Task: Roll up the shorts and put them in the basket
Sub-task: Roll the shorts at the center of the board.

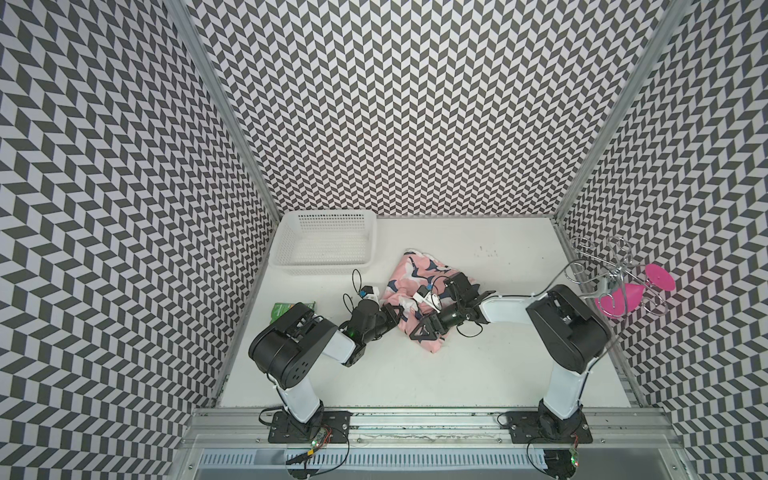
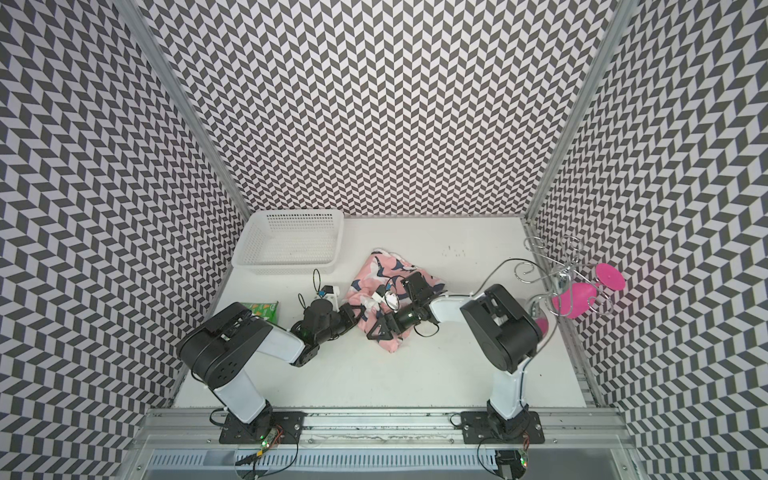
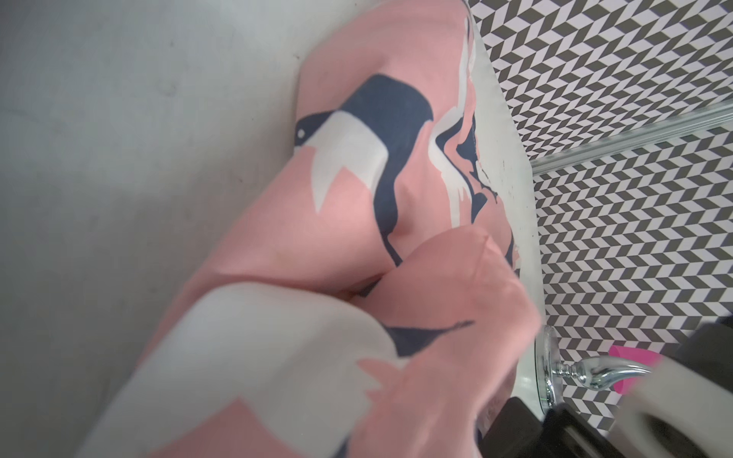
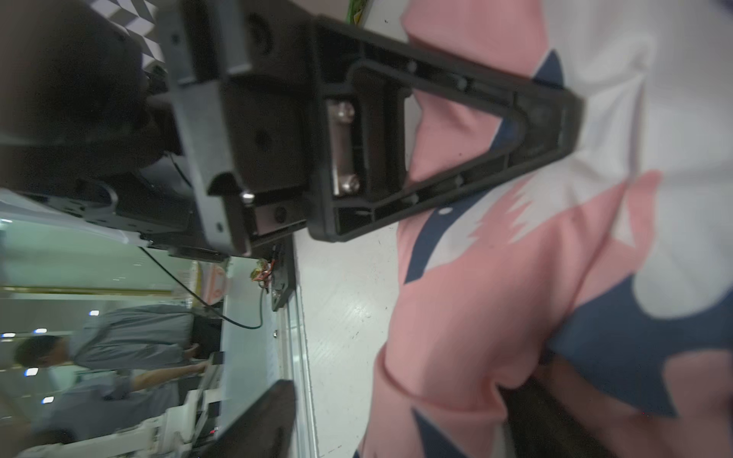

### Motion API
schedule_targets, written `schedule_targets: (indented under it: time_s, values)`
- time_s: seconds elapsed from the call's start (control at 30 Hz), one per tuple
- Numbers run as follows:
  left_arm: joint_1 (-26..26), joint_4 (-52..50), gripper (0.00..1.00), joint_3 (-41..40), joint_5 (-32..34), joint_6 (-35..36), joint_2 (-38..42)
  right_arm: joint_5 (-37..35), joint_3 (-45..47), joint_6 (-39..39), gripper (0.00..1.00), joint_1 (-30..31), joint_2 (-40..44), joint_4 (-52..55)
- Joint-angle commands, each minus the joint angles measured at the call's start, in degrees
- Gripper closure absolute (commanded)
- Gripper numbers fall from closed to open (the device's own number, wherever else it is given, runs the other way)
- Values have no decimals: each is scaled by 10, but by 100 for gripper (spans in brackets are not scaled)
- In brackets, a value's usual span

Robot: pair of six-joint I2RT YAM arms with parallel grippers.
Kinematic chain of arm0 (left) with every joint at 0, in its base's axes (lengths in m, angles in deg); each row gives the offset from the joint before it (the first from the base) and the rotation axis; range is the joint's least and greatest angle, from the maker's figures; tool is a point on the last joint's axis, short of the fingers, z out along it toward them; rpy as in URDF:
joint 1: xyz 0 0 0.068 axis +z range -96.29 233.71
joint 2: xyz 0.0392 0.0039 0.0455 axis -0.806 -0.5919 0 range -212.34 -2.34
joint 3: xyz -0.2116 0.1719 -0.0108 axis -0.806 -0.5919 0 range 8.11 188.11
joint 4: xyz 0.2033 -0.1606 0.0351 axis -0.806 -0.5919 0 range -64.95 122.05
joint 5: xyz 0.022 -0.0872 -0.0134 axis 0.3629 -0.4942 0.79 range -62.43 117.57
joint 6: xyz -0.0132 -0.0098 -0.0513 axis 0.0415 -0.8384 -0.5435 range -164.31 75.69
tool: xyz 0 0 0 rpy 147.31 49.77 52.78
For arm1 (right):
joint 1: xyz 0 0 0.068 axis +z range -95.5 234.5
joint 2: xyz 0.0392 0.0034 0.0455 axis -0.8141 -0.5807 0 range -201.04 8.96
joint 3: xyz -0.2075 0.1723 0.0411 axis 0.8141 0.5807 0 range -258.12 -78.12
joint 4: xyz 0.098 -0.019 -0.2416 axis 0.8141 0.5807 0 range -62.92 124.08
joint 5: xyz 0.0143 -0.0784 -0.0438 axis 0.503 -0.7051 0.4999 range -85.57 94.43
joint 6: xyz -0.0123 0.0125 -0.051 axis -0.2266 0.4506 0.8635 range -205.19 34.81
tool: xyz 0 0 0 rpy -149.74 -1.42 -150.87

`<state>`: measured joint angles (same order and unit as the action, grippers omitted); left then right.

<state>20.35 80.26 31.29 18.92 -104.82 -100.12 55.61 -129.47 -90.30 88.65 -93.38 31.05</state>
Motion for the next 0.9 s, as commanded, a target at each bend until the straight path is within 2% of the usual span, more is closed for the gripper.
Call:
schedule_targets:
  time_s: [0.0, 0.1, 0.13, 0.2, 0.27, 0.3, 0.33, 0.37, 0.4, 0.43, 0.5, 0.53, 0.7, 0.87]
  values:
    - [1, -72, 100, 13, -1, 8, 30, -158, 24, 21, 0, 4, 110, 11]
    - [1, -81, 100, 9, -6, 6, 39, -285, 75, 9, 0, 28, 236, -34]
    - [1, -85, 100, 11, -8, 5, 40, -301, 97, -6, 0, 31, 272, -67]
    - [1, -91, 100, 16, -14, 6, 39, -350, 157, -151, 0, 28, 340, -158]
    - [1, -95, 100, 19, -14, 5, 40, -325, 171, -179, 0, 21, 375, -157]
    - [1, -100, 100, 20, -14, 5, 42, -284, 169, -164, 1, 21, 374, -159]
    - [1, -105, 100, 21, -13, 4, 43, -263, 153, -129, 13, 28, 365, -138]
    - [1, -111, 100, 22, -12, 3, 45, -295, 127, -104, 23, 46, 351, -84]
    - [1, -117, 100, 24, -12, 0, 48, -365, 96, -76, 25, 77, 336, -28]
    - [0, -124, 100, 25, -10, -4, 49, -441, 87, -53, 25, 114, 326, 2]
    - [-2, -143, 100, 32, -11, -9, 53, -635, 93, -9, 18, 211, 308, 16]
    - [-1, -153, 100, 34, -11, -12, 55, -687, 94, 0, 16, 246, 294, 20]
    - [-3, -232, 100, 64, -14, -23, 64, -850, 74, 27, 11, 339, 195, 44]
    - [-3, -255, 100, 77, -31, -26, 71, -944, 37, 54, 10, 376, 92, 44]
